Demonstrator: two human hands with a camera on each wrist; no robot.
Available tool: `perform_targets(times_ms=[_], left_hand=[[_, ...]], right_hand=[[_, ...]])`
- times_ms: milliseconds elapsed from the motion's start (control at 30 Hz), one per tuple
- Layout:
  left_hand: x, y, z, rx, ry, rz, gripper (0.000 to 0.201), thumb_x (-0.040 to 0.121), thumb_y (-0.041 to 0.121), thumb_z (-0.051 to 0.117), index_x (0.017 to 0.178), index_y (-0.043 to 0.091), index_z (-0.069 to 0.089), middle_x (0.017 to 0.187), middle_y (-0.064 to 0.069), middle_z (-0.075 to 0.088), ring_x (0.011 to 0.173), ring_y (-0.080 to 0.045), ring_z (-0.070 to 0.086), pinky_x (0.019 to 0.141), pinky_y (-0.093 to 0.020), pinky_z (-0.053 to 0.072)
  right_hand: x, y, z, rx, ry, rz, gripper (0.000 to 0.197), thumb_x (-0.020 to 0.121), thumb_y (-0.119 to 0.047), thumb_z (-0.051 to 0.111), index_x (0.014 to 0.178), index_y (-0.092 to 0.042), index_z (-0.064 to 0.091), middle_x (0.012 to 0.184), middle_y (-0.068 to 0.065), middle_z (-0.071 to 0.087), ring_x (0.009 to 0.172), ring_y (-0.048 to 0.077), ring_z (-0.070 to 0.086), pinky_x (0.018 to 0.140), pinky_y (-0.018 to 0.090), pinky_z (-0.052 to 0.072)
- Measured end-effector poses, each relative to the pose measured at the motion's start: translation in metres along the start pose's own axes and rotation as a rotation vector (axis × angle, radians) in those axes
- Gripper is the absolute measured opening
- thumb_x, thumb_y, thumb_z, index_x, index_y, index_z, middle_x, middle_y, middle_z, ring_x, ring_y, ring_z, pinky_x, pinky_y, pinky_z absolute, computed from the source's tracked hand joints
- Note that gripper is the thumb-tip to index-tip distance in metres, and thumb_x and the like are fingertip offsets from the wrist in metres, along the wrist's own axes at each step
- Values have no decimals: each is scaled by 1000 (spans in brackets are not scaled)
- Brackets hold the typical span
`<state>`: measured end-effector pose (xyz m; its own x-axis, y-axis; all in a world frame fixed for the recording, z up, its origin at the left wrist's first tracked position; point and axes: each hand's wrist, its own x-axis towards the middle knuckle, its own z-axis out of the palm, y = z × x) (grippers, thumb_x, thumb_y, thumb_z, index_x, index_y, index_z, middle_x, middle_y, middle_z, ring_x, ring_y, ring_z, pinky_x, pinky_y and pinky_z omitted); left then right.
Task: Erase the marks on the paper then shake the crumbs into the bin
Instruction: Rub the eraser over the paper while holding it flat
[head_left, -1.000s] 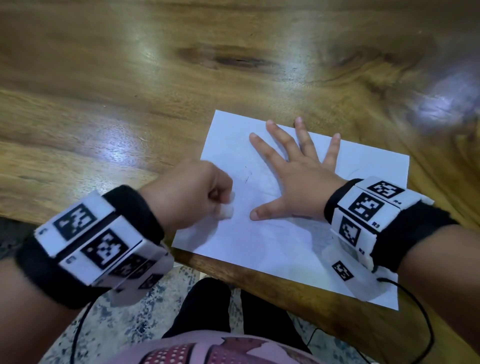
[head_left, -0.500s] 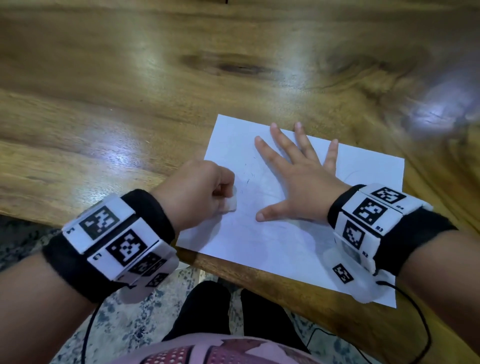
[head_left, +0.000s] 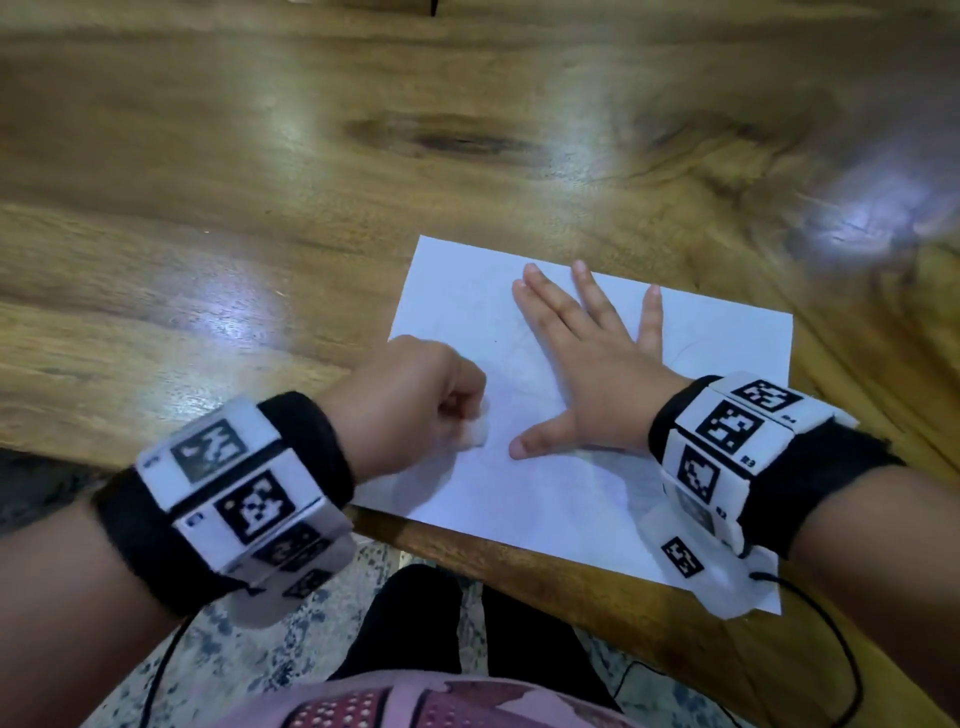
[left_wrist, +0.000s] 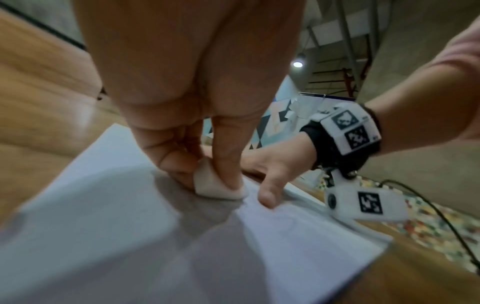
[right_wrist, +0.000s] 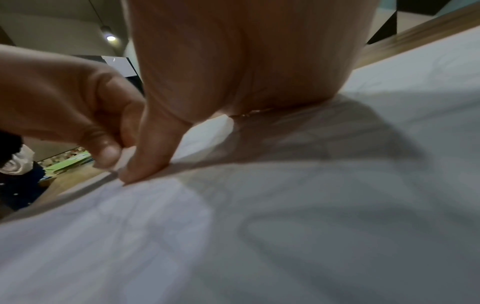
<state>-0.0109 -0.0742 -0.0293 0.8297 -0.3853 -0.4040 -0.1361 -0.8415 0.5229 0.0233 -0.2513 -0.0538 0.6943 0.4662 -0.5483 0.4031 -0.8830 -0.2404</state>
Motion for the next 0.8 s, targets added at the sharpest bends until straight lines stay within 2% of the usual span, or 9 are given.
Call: perform_targets(times_ms=[67,133,200,267,400,533,567,700,800], left_hand=[[16,1,-9,2,98,-32,9,72,21,71,69,15,65,64,4,56,56,-9,45,52,-9,32],[43,6,-25,28,263,-94,11,75,18,68,80,9,67,71,-1,56,68,-15,48,53,-19,31],[56,8,-29,42,311,-113,6,77,16,66,78,10,66,71,0,54,71,-16,48,53,-20,24],[41,4,-19,58,236,-68,16,75,17,67,63,21,56,61,6,49,63,-16,45,52,-23,25],[9,2,-3,53,-55,9,29,73,18,67,55,23,44,56,10,47,53,-4,42,50,-8,32],[51,12,-31,89,197,-76,2,77,14,63,78,11,63,70,4,52,72,-16,46,59,-18,26],[61,14,-35,96,237,-98,6,78,12,61,83,9,63,74,2,52,75,-17,46,61,-19,27],[39,10,-19,105,117,-10,13,78,15,60,68,19,53,57,9,42,64,-16,43,50,-12,31],[20,5,-7,71,-28,42,27,76,21,66,57,23,47,54,13,42,54,-3,42,50,-7,32]], right_hand=[[0,0,0,5,3,-1,136,55,-79,63,144,-31,-26,148,-21,-36,135,14,-39,98,64,-23],[0,0,1,3,9,-1,136,55,-79,63,144,-31,-27,147,-22,-36,134,14,-39,98,64,-24],[0,-1,1,0,11,5,136,55,-80,63,143,-32,-28,147,-22,-36,134,13,-39,98,63,-25],[0,-1,0,3,4,4,135,55,-79,63,144,-32,-28,147,-22,-36,134,13,-40,97,63,-25],[0,-1,0,11,-6,6,136,55,-78,64,143,-32,-28,146,-22,-38,133,13,-41,97,63,-27],[0,-2,-1,5,-13,14,136,56,-78,64,143,-32,-30,145,-23,-39,133,13,-42,97,63,-26],[0,-2,-1,4,-15,15,136,56,-78,64,142,-32,-30,145,-23,-39,132,13,-42,97,63,-26],[0,-2,-2,12,-24,15,136,55,-78,64,142,-32,-30,145,-23,-39,132,13,-42,97,64,-26],[0,-2,-1,15,-26,12,136,55,-78,64,142,-33,-30,144,-23,-40,131,12,-43,96,62,-27]])
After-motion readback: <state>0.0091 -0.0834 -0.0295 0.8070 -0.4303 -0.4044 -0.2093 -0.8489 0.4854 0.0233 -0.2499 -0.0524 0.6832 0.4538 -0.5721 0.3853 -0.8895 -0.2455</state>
